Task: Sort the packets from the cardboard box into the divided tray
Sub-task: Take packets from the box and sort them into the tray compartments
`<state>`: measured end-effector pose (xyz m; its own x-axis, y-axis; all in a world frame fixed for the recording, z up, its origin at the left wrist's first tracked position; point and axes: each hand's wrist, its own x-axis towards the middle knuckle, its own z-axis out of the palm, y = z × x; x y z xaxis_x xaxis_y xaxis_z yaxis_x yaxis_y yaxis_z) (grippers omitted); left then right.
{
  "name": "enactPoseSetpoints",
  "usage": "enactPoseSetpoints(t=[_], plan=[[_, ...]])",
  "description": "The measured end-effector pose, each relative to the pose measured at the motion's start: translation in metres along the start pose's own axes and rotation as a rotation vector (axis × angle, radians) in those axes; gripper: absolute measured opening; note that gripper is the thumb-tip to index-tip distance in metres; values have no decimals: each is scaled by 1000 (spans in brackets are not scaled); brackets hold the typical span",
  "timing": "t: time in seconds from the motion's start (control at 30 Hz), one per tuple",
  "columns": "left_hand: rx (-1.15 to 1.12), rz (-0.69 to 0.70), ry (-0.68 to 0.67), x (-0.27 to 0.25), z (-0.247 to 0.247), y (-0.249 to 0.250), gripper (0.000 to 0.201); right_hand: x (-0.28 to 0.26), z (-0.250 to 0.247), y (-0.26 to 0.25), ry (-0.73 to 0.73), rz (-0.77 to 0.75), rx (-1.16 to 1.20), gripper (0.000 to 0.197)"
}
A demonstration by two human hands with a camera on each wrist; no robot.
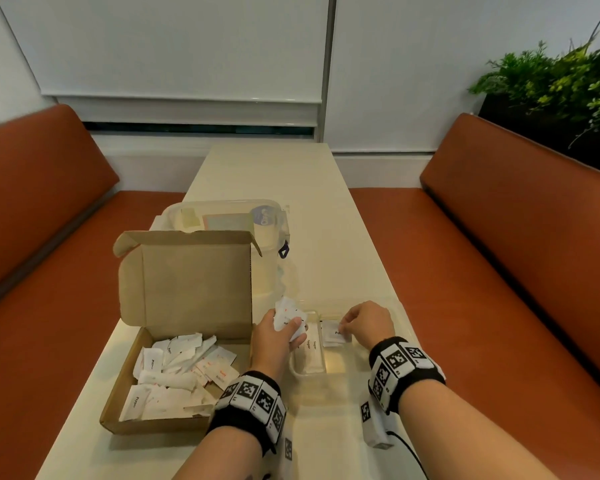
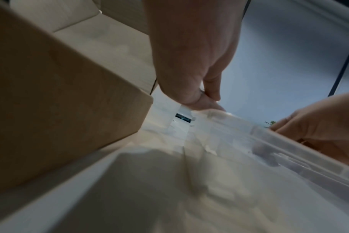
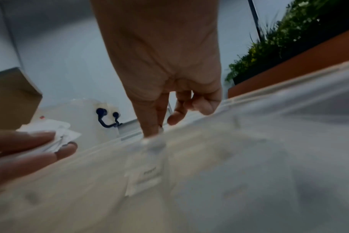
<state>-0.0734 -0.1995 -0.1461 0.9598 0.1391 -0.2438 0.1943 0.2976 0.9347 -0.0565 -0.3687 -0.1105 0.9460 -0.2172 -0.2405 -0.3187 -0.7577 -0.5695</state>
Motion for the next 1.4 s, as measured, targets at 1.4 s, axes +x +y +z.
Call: enactPoseSetpoints(t=[1.4], plan=[[97,-19,-62,-1,-2,6,25,4,27,1,76,-226,-273,12]])
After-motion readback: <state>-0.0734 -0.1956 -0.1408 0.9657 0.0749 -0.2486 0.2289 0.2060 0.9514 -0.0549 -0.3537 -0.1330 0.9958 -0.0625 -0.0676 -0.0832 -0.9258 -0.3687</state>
